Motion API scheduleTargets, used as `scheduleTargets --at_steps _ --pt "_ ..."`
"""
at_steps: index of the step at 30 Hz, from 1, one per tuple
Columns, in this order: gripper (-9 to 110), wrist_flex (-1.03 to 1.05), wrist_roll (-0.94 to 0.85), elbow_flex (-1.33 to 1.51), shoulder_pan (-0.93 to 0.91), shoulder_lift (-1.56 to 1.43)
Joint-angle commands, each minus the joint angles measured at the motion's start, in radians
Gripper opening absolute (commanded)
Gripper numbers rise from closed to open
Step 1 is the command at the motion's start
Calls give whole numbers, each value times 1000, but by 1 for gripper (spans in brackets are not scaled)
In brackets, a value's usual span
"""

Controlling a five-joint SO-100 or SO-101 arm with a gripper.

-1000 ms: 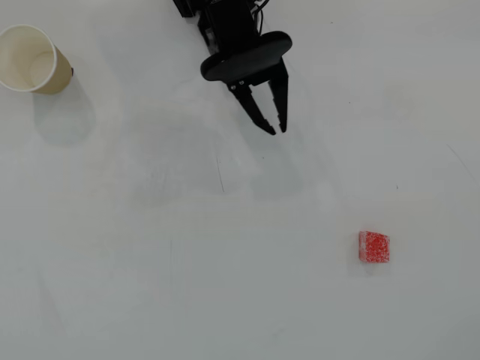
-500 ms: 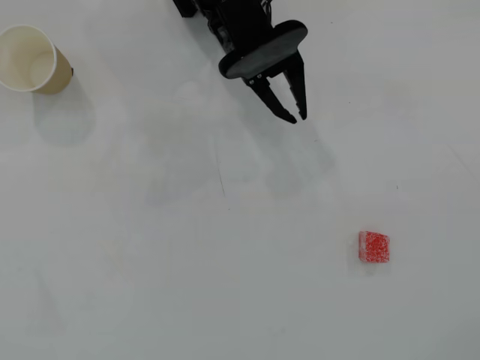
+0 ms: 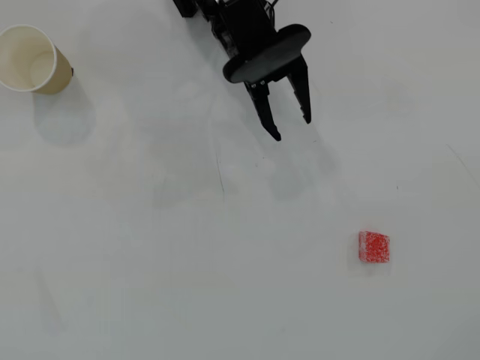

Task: Pick up the cube and drop it in the cup.

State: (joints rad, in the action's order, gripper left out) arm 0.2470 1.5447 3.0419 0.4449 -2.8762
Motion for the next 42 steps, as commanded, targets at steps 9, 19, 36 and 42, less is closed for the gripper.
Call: scheduleTargets --at_steps 9,19,36,42 --pt "26 -239 2 -253 17 431" --pt "28 -316 2 -492 77 779" --pt "33 -347 2 -850 141 1173" --pt "35 -337 3 -1020 158 1338"
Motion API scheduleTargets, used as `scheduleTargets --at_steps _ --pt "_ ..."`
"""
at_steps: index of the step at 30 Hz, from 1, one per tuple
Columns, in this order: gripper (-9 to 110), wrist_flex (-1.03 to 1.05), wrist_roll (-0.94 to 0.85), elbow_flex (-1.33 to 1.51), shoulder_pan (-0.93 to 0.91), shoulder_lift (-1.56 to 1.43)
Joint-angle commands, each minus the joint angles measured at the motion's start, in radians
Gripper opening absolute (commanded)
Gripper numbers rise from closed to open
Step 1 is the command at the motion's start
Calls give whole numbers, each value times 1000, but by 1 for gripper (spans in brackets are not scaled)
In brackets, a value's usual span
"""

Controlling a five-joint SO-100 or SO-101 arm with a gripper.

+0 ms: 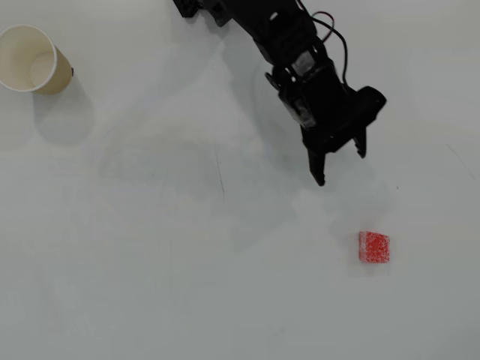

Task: Pick up the cube and drop it in the cup.

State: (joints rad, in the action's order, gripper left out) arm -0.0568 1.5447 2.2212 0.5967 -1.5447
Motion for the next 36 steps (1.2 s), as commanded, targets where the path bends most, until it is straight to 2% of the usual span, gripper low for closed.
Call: scheduleTargets --at_steps 1,16,36 --pt "35 -34 3 -230 6 34" --pt "35 -6 3 -586 -23 403" --pt "37 -5 3 -792 -44 638"
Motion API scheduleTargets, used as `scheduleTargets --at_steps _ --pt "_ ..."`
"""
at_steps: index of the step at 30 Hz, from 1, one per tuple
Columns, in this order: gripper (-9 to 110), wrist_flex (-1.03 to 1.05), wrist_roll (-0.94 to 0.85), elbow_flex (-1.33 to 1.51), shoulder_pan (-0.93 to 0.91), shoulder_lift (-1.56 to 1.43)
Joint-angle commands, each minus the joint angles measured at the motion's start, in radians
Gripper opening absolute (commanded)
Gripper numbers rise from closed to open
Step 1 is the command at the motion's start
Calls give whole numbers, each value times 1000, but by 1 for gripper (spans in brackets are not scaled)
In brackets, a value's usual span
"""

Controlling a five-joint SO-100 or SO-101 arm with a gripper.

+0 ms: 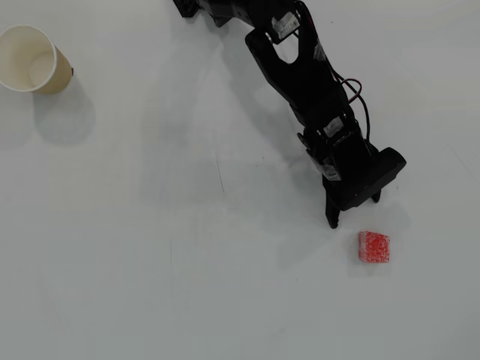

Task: Pick up the cube and drop it in the cup.

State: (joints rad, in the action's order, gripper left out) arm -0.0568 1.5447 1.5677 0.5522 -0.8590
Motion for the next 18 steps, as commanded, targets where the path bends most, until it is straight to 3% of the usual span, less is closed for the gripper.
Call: scheduleTargets --at_steps 1,18 --pt "37 -5 3 -149 3 -40" --pt "37 -5 3 -302 -15 21"
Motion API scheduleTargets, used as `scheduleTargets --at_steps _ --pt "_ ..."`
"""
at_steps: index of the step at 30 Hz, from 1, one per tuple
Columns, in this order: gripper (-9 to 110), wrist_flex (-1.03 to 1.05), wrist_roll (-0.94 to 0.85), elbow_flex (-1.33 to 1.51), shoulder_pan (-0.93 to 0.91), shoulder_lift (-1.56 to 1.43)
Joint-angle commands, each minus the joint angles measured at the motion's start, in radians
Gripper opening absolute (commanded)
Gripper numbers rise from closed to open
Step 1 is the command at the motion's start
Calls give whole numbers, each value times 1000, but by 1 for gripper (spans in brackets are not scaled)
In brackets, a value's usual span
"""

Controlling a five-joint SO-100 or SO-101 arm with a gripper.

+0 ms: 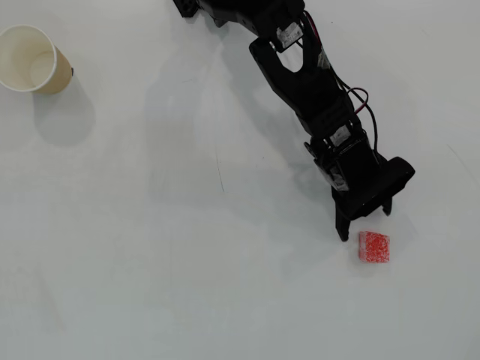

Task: Pick up the cube and drop it in the cup.

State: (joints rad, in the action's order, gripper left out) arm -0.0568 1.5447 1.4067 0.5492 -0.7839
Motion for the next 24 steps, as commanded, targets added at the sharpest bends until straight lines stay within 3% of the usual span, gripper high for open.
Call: scheduleTargets --at_steps 1,24 --pt "37 -5 3 -149 -12 -54" --pt "37 -2 3 -279 -54 43"
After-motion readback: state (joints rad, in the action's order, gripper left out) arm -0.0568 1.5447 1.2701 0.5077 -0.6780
